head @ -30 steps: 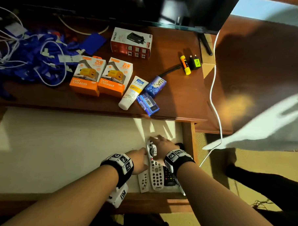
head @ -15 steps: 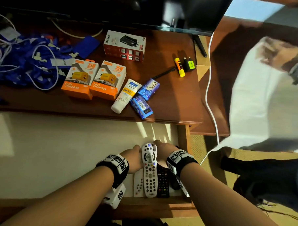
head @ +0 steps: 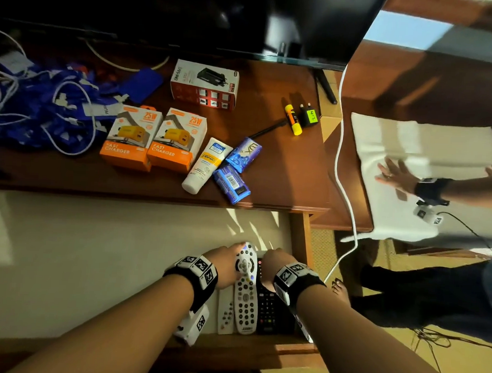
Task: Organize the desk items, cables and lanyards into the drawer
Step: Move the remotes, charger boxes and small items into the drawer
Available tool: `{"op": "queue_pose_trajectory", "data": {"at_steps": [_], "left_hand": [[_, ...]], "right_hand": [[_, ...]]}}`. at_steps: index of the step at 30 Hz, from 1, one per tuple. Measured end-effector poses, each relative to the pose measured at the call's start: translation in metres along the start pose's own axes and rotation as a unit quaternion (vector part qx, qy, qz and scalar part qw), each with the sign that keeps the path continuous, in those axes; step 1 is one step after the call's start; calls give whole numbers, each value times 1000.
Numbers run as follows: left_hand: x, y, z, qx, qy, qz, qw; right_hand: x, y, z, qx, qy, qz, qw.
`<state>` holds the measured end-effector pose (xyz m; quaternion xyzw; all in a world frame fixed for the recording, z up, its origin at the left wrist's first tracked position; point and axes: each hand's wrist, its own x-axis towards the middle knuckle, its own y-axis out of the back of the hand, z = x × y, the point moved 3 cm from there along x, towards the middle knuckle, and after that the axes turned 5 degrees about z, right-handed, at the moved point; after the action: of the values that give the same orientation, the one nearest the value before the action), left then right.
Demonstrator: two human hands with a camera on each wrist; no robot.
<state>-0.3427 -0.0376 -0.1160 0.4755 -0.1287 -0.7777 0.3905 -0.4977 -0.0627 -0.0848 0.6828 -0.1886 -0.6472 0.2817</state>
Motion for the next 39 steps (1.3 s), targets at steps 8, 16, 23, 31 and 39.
{"op": "queue_pose_trajectory", "data": {"at_steps": [8,16,23,31,39], "left_hand": [[-12,1,-1,-4,15,9,1000],[-87,72,9,-79,-26,196,977],[-118,139,8,-154,-9,298,942],[-105,192,37,-154,-47,355,921],[-51,232,84,-47,-69,350,933]], "right_hand": [[-19,9,7,57,16,46,997],[-69,141,21,296,35,393,870],[14,243,39,281,-20,384,879],[103,297,55,197,-61,325,923],[102,270,48,126,-83,378,913]]}}
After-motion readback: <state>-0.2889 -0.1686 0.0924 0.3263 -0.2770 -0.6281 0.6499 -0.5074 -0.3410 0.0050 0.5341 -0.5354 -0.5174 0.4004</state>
